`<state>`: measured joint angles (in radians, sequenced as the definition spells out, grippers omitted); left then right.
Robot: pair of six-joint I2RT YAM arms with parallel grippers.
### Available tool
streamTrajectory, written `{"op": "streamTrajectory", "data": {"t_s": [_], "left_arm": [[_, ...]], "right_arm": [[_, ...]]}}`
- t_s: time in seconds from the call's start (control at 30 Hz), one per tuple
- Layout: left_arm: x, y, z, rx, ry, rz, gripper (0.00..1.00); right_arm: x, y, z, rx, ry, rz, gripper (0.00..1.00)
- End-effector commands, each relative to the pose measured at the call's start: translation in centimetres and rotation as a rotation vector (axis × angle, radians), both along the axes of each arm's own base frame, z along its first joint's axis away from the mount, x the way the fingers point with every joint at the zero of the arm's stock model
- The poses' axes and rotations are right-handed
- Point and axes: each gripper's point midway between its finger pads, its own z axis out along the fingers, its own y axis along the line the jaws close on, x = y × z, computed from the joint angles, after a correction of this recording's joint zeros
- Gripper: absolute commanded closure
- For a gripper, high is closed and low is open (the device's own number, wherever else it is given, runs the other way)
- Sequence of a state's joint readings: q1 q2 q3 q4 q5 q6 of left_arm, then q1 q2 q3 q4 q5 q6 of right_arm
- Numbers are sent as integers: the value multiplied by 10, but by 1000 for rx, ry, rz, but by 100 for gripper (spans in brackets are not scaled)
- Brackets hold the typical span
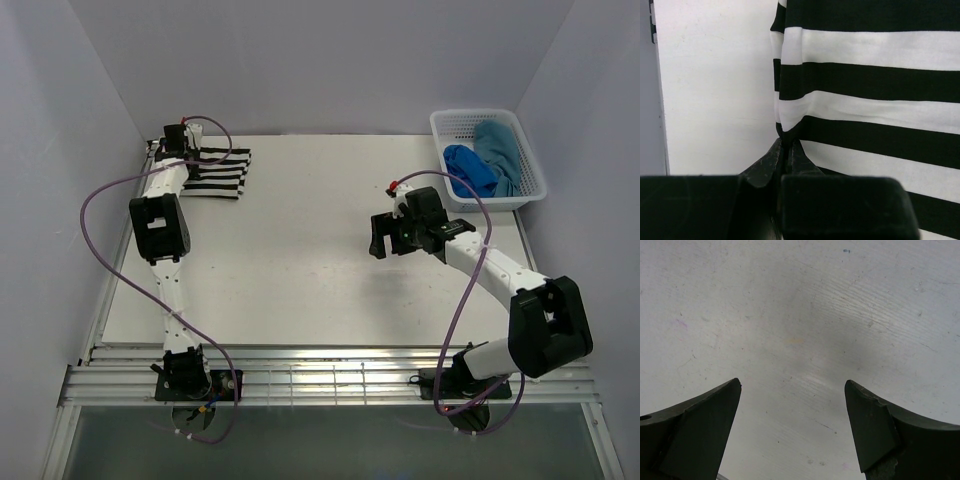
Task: Fold and stack the tank tops
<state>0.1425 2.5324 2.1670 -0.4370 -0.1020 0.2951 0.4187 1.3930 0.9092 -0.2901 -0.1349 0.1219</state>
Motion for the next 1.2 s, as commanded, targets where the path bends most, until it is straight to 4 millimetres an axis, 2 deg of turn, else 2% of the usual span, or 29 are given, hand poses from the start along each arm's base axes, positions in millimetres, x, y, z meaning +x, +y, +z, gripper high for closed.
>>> {"op": "streamTrajectory", "data": {"t_s": [0.0,0.17,0.33,0.37,0.4,0.43,0.47,0.57,0.6,0.63,0.67,0.7,0.73,0.77,0.8,0.87,0.9,0.93,0.97,1.0,1.03,1.1,1.13,1.17], "left_arm": [[2,31,20,58,-26,5,100],[-1,61,21,80,-39,60,100],[4,75,12,98,-66,123,100],[8,78,15,105,-85,147,100],[14,83,27,113,-121,168,100],[16,85,28,116,-131,184,98],[18,92,33,140,-156,215,79],[19,96,52,161,-193,238,59],[19,97,57,160,-201,238,36],[19,96,62,154,-208,240,29],[20,95,79,151,-237,244,24],[20,94,88,147,-251,247,17],[19,93,97,143,-264,252,2],[18,90,107,131,-280,264,2],[15,89,131,131,-316,273,2],[11,78,153,130,-337,272,2],[5,74,182,146,-375,288,2],[1,68,195,158,-389,288,2],[-1,54,204,165,-395,277,2],[-6,49,219,181,-412,293,2],[-14,34,250,180,-460,290,2],[-24,18,269,141,-497,308,2],[-34,-1,290,101,-515,269,2],[-40,-10,298,68,-523,260,2]], "right_arm": [[14,0,10,-6,-28,-8,10],[19,6,6,-1,7,-1,10],[26,12,-2,4,34,5,10],[27,14,-2,7,33,9,10],[28,15,-7,4,42,13,10],[30,15,-9,-2,43,11,10],[32,15,-9,-3,43,8,10],[35,16,-11,-8,44,4,10],[38,17,-7,-2,36,1,10],[38,18,-5,1,32,4,10],[40,17,-2,2,26,2,10],[42,18,2,3,15,-1,10],[47,17,10,2,-9,-14,10],[49,17,14,2,-21,-17,10],[52,17,23,8,-43,-23,10],[64,13,43,0,-102,-55,10],[69,10,54,-8,-136,-75,10],[83,-1,71,-44,-196,-144,10],[90,-9,81,-61,-223,-183,10],[95,-21,86,-85,-227,-231,10],[108,-34,105,-97,-268,-314,10],[118,-62,113,-122,-261,-406,10],[123,-77,118,-144,-265,-461,10],[131,-87,134,-145,-287,-499,10]]}}
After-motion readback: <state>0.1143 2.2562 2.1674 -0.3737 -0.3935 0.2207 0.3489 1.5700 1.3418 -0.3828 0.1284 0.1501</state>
